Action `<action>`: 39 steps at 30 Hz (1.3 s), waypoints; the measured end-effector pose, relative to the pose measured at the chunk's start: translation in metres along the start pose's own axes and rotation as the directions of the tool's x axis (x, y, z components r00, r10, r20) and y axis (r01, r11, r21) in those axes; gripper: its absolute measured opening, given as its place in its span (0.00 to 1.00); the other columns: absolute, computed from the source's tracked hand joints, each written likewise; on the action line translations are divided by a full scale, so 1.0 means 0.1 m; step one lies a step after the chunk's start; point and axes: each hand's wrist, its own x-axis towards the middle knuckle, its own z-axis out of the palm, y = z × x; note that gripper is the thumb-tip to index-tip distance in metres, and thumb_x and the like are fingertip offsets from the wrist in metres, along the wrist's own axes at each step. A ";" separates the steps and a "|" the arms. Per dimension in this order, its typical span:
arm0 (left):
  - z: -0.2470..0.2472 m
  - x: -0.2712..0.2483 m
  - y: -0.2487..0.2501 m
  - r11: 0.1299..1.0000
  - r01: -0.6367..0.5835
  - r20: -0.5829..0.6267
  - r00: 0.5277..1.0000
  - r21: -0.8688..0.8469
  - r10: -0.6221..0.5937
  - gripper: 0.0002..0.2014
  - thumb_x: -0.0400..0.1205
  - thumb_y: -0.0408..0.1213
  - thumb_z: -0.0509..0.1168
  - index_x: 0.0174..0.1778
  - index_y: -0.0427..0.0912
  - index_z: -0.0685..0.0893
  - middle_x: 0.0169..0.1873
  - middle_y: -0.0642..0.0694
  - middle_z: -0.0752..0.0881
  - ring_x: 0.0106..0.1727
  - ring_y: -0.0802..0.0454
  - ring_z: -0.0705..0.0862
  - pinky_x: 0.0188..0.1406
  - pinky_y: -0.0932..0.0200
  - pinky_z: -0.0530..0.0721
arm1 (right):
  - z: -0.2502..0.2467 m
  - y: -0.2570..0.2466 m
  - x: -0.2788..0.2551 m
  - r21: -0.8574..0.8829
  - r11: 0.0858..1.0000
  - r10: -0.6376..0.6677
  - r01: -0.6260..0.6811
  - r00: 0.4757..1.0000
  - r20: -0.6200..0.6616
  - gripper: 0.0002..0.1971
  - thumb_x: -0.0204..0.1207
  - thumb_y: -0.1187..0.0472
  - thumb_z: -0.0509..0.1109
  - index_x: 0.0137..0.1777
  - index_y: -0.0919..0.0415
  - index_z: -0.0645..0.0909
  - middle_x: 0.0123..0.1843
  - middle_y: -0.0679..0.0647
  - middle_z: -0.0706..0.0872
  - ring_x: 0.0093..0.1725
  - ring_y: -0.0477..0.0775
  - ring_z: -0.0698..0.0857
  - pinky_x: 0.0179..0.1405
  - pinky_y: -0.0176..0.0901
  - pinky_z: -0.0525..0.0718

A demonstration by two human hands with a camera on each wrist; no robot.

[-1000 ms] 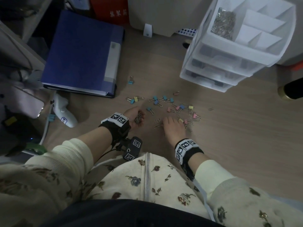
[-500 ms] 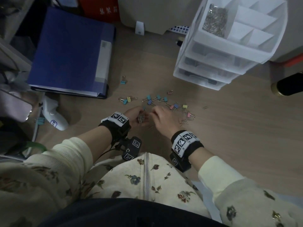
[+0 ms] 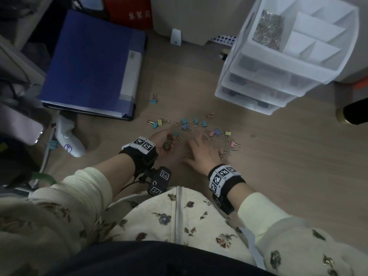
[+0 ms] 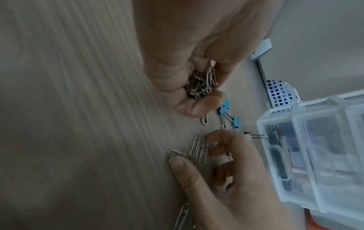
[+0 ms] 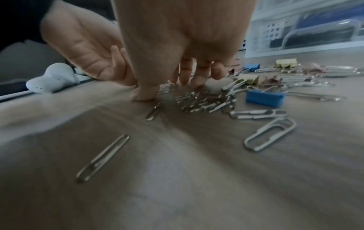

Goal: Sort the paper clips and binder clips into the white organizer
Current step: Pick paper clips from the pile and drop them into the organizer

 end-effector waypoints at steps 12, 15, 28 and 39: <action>0.02 0.02 0.04 1.000 -0.001 0.004 1.000 -0.003 0.001 0.14 0.83 0.35 0.54 0.31 0.40 0.74 0.24 0.46 0.74 0.20 0.56 0.72 0.14 0.70 0.72 | 0.22 -0.02 0.07 -0.047 0.997 -0.061 0.059 0.997 -0.043 0.07 0.74 0.69 0.68 0.51 0.67 0.79 0.49 0.64 0.82 0.47 0.65 0.83 0.35 0.48 0.68; 0.02 0.03 0.04 1.000 0.001 0.010 1.000 0.003 -0.001 0.13 0.83 0.34 0.54 0.32 0.39 0.74 0.26 0.46 0.74 0.21 0.55 0.72 0.14 0.69 0.73 | 0.17 -0.04 0.08 -0.065 0.996 -0.070 0.068 0.997 -0.033 0.10 0.78 0.68 0.62 0.58 0.65 0.75 0.56 0.62 0.79 0.54 0.63 0.79 0.39 0.48 0.67; 0.04 0.02 0.06 0.999 -0.015 0.029 0.999 -0.036 0.016 0.12 0.82 0.32 0.57 0.32 0.37 0.78 0.22 0.45 0.79 0.19 0.54 0.77 0.16 0.66 0.77 | 0.00 0.08 0.07 0.179 0.983 0.047 -0.035 0.997 -0.062 0.07 0.81 0.64 0.59 0.55 0.64 0.74 0.58 0.63 0.80 0.56 0.65 0.81 0.48 0.55 0.80; 0.11 -0.08 0.06 0.997 -0.006 0.267 0.963 -0.072 0.025 0.10 0.81 0.32 0.61 0.56 0.35 0.82 0.43 0.40 0.86 0.43 0.49 0.86 0.34 0.59 0.89 | -0.38 -0.07 0.13 0.497 0.864 0.035 0.085 0.973 -0.228 0.10 0.83 0.54 0.60 0.54 0.60 0.78 0.47 0.50 0.81 0.46 0.51 0.79 0.44 0.45 0.76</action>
